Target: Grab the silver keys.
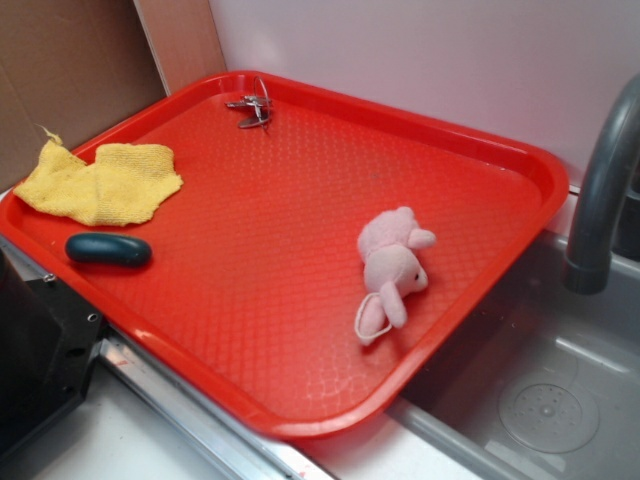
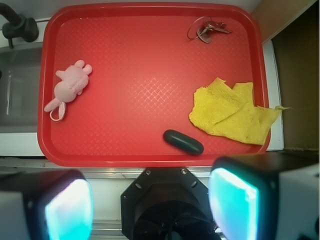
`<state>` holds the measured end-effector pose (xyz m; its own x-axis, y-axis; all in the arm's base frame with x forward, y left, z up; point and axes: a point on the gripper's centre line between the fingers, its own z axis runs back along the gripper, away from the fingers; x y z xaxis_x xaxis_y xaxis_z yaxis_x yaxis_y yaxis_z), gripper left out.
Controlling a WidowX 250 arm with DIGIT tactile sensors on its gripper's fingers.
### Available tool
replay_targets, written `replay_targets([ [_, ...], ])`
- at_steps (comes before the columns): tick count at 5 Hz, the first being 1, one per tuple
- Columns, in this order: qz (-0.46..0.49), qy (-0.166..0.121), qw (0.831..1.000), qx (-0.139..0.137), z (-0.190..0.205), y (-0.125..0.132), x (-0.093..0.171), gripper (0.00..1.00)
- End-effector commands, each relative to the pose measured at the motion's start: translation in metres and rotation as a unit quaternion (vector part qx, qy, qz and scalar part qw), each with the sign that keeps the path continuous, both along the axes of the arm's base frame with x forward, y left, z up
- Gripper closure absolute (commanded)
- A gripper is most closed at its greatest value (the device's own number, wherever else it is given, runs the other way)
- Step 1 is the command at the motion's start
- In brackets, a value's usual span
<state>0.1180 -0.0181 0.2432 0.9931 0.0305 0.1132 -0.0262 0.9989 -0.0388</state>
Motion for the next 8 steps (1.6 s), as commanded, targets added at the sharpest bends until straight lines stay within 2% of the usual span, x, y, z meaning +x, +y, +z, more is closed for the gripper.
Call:
replay_targets([
  [1, 0.0, 0.0, 1.0, 0.0, 0.0, 0.0, 0.0, 0.0],
  [2, 0.124, -0.06, 0.99, 0.003, -0.03, 0.018, 0.05, 0.0],
  [3, 0.238, -0.108, 0.965, 0.005, -0.057, 0.028, 0.097, 0.0],
  [4, 0.307, -0.128, 0.943, 0.0, -0.079, 0.067, 0.134, 0.0],
  [5, 0.332, -0.135, 0.934, 0.006, -0.098, 0.099, 0.136, 0.0],
  [6, 0.35, -0.133, 0.927, -0.006, -0.113, 0.123, 0.137, 0.0],
  [7, 0.36, -0.124, 0.925, -0.014, -0.119, 0.138, 0.151, 0.0],
  [8, 0.36, -0.124, 0.925, -0.014, -0.119, 0.138, 0.151, 0.0],
])
